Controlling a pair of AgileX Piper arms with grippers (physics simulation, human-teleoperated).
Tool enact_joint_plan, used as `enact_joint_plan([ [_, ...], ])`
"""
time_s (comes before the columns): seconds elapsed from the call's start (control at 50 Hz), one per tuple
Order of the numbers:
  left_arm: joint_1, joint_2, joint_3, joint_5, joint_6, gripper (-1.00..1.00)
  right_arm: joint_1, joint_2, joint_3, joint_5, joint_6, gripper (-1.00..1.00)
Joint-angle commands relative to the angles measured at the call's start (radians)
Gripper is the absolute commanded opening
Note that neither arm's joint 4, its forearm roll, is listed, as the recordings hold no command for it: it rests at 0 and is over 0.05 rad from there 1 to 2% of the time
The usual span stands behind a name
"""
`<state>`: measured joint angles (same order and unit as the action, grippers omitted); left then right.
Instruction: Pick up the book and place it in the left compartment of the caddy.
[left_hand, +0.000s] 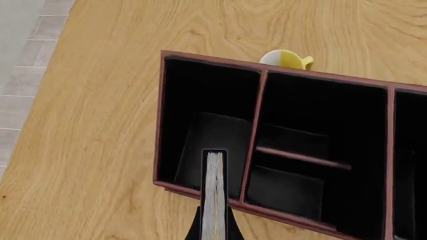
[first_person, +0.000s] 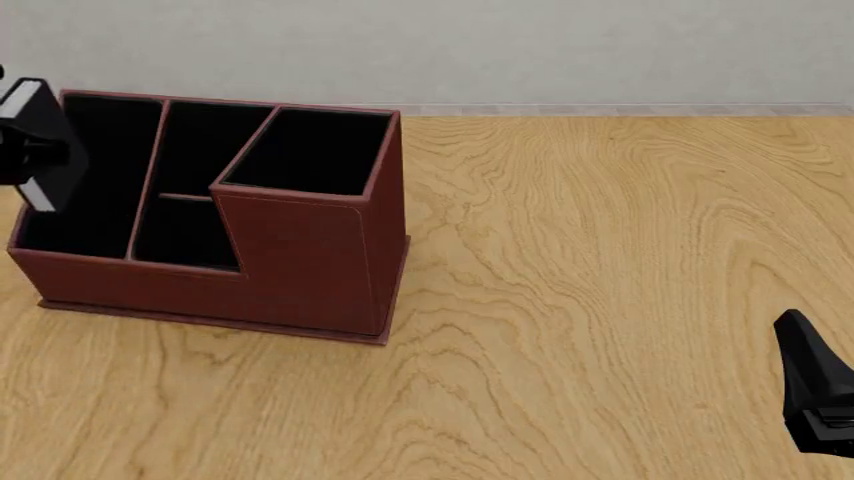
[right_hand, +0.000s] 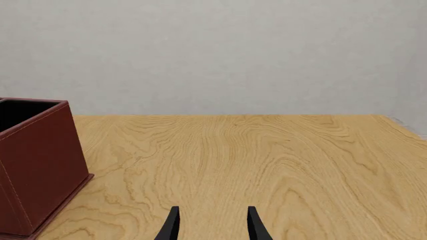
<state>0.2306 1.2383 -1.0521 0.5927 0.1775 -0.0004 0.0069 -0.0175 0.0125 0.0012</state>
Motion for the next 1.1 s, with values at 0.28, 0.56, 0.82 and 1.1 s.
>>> enact_joint_plan([
  [0.28,0.007,0.087,-0.052,-0.041,0.01,-1.0,0.0,0.0,0.007,-0.007,0.0,1.0],
  [0.56,0.013,0.152,-0.035,-0.102,0.014,-1.0,0.0,0.0,0.007,-0.007,0.0,1.0],
  [0.82,0.021,0.196,-0.042,-0.131,0.018,-1.0,0.0,0.0,0.007,-0.007,0.0,1.0],
  [1.1,0.019,0.227,-0.047,-0.152,0.017,-1.0,0.0,0.0,0.007,-0.007,0.0,1.0],
])
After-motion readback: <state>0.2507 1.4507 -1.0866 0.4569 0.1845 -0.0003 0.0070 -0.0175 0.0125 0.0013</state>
